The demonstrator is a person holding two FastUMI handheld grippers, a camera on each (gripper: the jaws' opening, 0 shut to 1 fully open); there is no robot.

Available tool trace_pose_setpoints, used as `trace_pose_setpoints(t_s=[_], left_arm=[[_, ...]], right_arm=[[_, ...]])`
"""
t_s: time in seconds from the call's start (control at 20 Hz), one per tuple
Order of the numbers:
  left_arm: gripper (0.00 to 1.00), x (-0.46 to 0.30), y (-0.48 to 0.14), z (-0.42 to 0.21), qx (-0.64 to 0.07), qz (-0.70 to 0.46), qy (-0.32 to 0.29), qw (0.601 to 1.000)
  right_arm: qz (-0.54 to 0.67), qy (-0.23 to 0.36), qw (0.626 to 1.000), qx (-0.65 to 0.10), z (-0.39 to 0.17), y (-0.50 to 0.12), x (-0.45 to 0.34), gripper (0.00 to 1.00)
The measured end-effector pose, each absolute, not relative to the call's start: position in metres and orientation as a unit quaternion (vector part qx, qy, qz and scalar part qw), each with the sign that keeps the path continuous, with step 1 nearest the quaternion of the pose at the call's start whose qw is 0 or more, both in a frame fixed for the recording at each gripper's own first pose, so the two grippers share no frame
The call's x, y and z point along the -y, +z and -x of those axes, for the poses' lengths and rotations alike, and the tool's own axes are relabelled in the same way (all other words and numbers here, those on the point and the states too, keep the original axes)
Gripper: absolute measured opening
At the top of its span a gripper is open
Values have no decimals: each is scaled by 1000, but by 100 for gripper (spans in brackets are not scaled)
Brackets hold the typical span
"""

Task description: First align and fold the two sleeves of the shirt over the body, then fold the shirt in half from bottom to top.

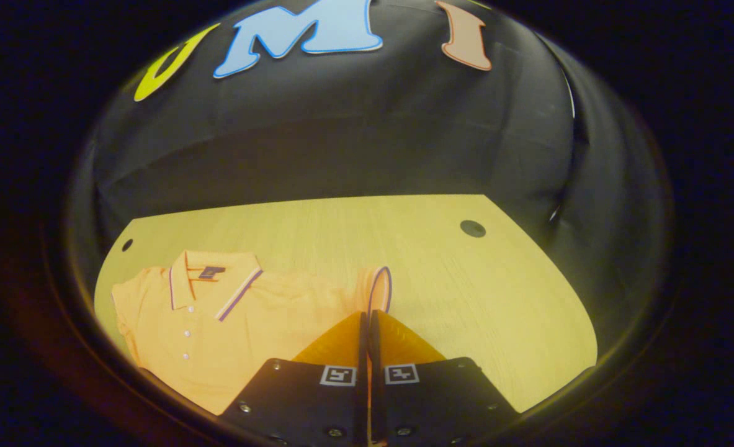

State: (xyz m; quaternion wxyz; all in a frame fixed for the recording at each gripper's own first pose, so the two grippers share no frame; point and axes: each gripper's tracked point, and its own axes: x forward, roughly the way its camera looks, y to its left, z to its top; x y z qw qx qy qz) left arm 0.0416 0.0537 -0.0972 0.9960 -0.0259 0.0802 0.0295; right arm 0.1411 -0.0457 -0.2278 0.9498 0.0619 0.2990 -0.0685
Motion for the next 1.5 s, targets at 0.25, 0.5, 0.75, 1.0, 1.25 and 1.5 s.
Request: trace_pose_setpoints(t_s=[0.25,0.5,0.75,1.0,1.25,1.5], left_arm=[[98,-63,-98,-28,-77,39,46,995],[97,-81,-109,-16,-85,40,66,993],[97,-101,-120,-12,-94,50,79,991],[93,-116,-131,-17,-101,50,83,990],[93,-120,-148,-38,-112,53,75,989],[93,-124,-189,-65,-146,64,76,984]], right_arm=[[-24,-1,959,-282,-134,-203,-5,2],[2,60,952,-299,-123,-208,-54,2],[8,91,939,-332,-117,-232,-86,2],[17,99,931,-350,-113,-243,-94,6],[2,105,932,-346,-108,-236,-100,15],[2,99,944,-315,-91,-206,-96,63]])
